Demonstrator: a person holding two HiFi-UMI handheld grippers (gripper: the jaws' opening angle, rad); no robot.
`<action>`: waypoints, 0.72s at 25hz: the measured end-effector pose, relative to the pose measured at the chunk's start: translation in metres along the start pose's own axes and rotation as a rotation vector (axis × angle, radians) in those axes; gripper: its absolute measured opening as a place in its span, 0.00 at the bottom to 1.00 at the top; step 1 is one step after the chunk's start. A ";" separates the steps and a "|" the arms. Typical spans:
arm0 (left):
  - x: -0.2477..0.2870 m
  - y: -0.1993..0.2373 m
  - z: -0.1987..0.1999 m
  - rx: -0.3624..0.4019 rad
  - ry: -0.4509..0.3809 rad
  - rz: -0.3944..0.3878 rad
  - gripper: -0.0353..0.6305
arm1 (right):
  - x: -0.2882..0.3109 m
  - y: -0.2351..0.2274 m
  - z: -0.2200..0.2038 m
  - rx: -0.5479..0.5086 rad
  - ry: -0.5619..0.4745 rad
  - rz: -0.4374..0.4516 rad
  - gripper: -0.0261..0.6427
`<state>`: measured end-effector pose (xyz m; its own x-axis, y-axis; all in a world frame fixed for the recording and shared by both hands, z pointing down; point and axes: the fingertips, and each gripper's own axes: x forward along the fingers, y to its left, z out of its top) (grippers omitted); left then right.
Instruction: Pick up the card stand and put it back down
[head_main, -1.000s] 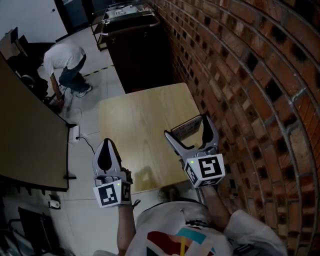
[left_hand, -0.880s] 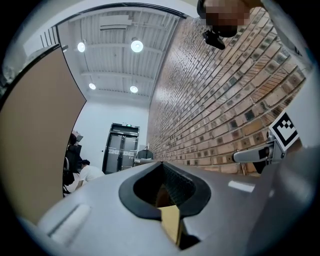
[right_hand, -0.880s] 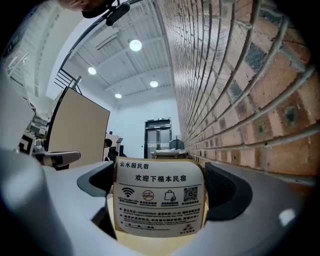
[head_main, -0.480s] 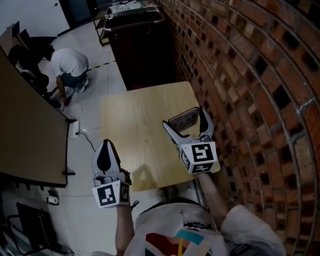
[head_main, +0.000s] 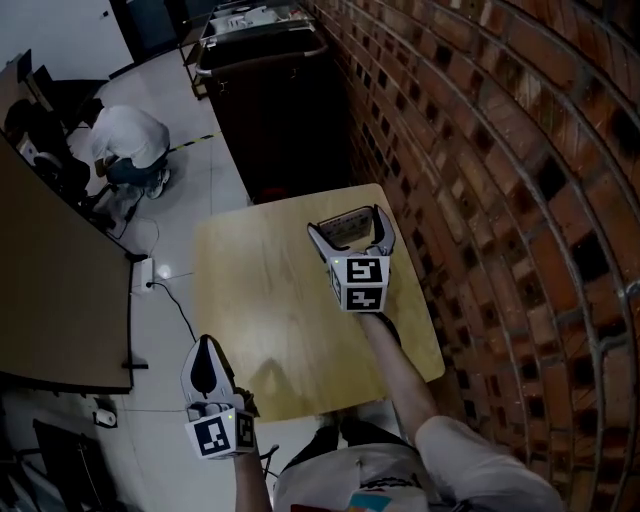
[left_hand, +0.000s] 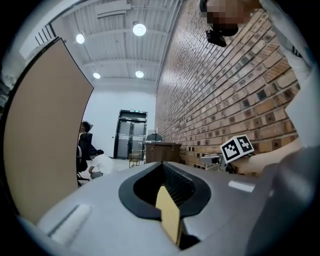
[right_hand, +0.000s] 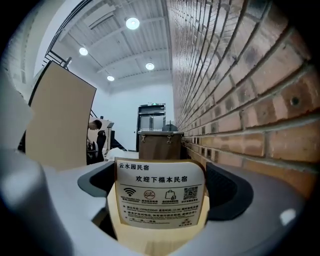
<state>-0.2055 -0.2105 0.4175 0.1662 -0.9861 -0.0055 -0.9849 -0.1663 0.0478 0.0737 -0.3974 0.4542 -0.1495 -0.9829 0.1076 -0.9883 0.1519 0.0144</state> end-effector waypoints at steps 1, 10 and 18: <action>0.002 0.004 -0.006 0.002 0.016 0.003 0.06 | 0.012 -0.003 -0.002 0.004 -0.001 -0.011 0.84; 0.021 0.024 -0.039 0.016 0.102 0.064 0.06 | 0.103 -0.026 -0.045 0.032 0.087 -0.093 0.84; 0.033 0.031 -0.053 0.021 0.136 0.094 0.06 | 0.139 -0.034 -0.079 0.041 0.168 -0.096 0.84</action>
<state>-0.2283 -0.2478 0.4722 0.0773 -0.9880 0.1334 -0.9970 -0.0752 0.0205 0.0886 -0.5308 0.5472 -0.0504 -0.9611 0.2717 -0.9987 0.0503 -0.0073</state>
